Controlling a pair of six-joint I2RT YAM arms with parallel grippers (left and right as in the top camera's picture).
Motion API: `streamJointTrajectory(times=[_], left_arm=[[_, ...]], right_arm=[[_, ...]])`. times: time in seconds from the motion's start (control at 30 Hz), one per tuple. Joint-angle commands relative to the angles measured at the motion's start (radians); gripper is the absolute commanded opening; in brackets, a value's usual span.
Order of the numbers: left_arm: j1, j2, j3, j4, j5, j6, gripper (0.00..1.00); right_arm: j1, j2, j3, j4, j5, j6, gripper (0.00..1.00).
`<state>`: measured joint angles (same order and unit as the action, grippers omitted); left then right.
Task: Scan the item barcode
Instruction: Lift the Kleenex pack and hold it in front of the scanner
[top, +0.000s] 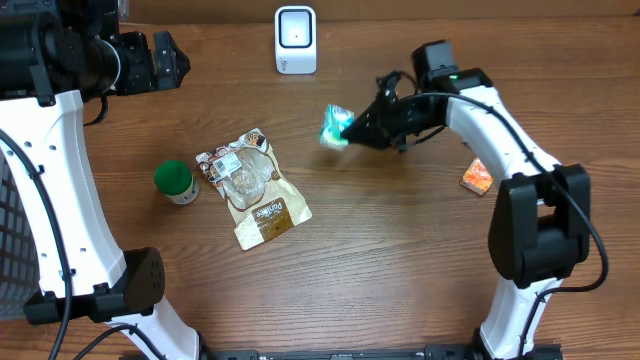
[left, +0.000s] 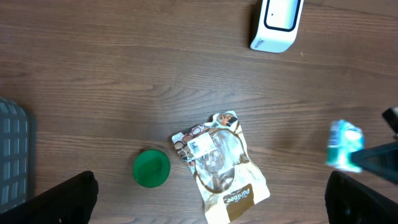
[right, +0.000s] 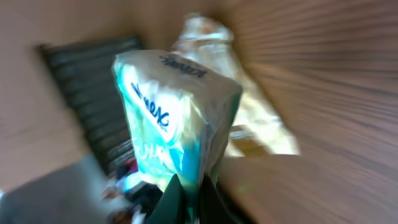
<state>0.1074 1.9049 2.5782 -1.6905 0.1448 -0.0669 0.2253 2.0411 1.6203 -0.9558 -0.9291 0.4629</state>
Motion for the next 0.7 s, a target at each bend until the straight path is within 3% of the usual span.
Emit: streamJointTrajectory(times=[0.0,0.17,0.3,0.53,0.67], left_arm=[[0.003,0.002,0.010,0.001,-0.002,0.019,1.00],[0.003,0.002,0.010,0.001,-0.002,0.019,1.00],[0.003,0.002,0.010,0.001,-0.002,0.019,1.00],[0.003,0.002,0.010,0.001,-0.002,0.019,0.99],[0.004,0.002,0.010,0.001,-0.002,0.019,0.99]], right_arm=[[0.037,-0.021,0.111,-0.071,0.372,0.009,0.04],[0.096,-0.019,0.348,-0.189,0.685,0.003,0.04],[0.167,-0.019,0.525,-0.152,0.949,-0.053,0.04],[0.326,0.016,0.557,0.210,1.457,-0.376,0.04],[0.365,0.101,0.554,0.466,1.588,-0.658,0.04]])
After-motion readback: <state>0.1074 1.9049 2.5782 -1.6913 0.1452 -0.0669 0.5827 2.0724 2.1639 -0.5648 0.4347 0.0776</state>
